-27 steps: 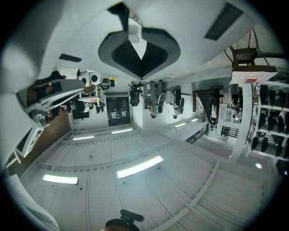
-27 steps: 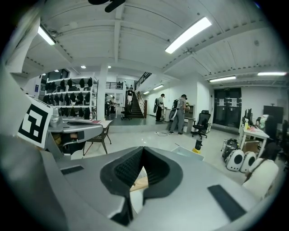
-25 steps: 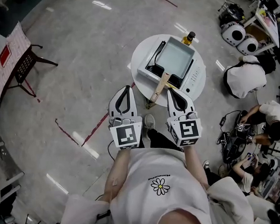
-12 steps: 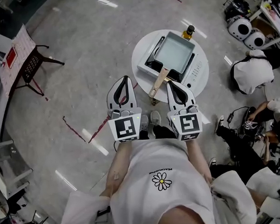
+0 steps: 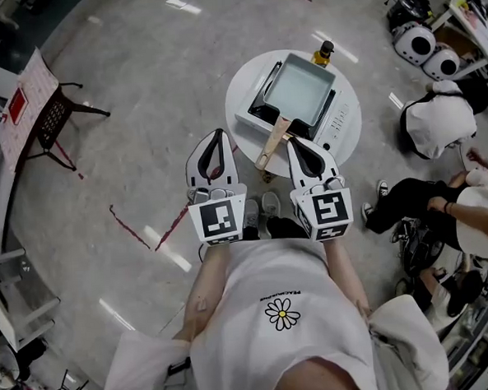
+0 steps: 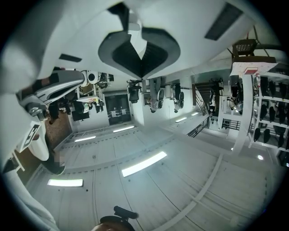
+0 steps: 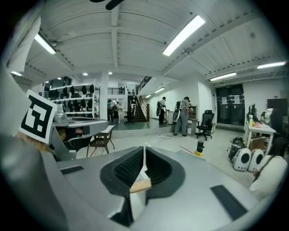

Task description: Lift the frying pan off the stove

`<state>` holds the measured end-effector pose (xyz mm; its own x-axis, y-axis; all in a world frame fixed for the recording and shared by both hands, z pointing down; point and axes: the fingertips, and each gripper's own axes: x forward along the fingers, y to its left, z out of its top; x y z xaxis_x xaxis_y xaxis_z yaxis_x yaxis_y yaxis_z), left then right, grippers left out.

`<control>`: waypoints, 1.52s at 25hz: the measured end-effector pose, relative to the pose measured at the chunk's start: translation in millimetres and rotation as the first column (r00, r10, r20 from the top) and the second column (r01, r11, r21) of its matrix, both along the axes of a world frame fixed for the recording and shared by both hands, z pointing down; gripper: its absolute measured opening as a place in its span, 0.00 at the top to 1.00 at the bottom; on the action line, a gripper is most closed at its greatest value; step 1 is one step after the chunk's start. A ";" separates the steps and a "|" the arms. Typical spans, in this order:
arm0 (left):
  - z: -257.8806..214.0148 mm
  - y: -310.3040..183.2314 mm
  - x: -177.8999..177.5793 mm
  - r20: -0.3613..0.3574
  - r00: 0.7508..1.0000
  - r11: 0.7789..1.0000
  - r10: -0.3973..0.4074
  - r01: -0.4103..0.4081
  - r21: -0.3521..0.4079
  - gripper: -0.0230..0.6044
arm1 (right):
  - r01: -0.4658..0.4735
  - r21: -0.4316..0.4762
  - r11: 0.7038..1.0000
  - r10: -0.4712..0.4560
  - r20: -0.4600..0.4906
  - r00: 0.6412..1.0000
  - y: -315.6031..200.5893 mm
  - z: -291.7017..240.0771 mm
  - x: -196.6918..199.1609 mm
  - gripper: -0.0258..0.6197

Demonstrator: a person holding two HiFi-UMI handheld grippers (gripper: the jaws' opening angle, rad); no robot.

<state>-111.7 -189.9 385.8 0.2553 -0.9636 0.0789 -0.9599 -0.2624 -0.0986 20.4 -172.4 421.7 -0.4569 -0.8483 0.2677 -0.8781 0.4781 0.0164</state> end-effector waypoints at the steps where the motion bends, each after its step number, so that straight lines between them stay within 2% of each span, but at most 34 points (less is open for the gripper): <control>1: 0.4 -0.8 1.0 0.001 1.000 1.000 0.002 -0.002 -0.001 0.97 | 0.007 0.002 1.000 -0.007 -0.003 1.000 -0.8 -0.4 -0.1 0.94; 3: 0.7 -2.3 2.9 0.001 1.000 1.000 0.005 -0.005 -0.004 0.97 | 0.014 0.002 1.000 -0.014 0.016 1.000 -2.1 -2.5 1.1 0.94; 8: 1.2 -7.5 6.5 0.008 1.000 1.000 0.016 -0.016 0.000 0.97 | 0.006 -0.018 1.000 -0.004 0.086 0.996 -7.2 -4.4 6.9 0.80; 12: 0.5 -10.8 9.2 0.015 0.999 1.000 0.028 -0.028 -0.001 0.97 | 0.014 -0.061 0.998 -0.006 0.141 0.990 -9.6 1.1 6.4 0.53; 15: 0.7 -13.9 11.6 0.022 0.999 0.999 0.034 -0.034 0.003 0.97 | 0.026 -0.100 0.995 -0.005 0.203 0.979 -11.4 6.9 5.1 0.42; 21: 1.8 -20.3 12.5 0.022 0.999 0.999 0.038 -0.038 0.000 0.97 | 0.027 -0.139 0.990 0.009 0.255 0.967 -18.4 10.6 6.1 0.41; 24: 3.3 -22.7 13.1 0.025 0.999 0.999 0.038 -0.038 -0.005 0.97 | 0.027 -0.194 0.981 0.035 0.311 0.950 -22.2 18.7 8.3 0.41; 29: 5.8 -26.9 13.9 0.031 0.999 0.999 0.037 -0.037 -0.018 0.96 | 0.034 -0.344 0.938 0.146 0.485 0.862 -31.9 41.4 19.9 0.41; 33: 11.4 -30.5 13.0 0.029 0.999 0.999 0.034 -0.033 -0.037 0.97 | 0.076 -0.460 0.885 0.248 0.603 0.758 -40.3 67.5 26.4 0.41; 38: 19.0 -35.7 14.1 0.031 0.999 0.998 0.035 -0.033 -0.059 0.97 | 0.125 -0.552 0.824 0.363 0.685 0.632 -49.6 100.0 29.0 0.41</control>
<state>-97.6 -225.6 404.8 0.2846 -0.9478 0.1437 -0.9468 -0.3014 -0.1126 49.4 -222.1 521.7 -0.5996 -0.7486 0.2830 -0.5081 0.0829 -0.8573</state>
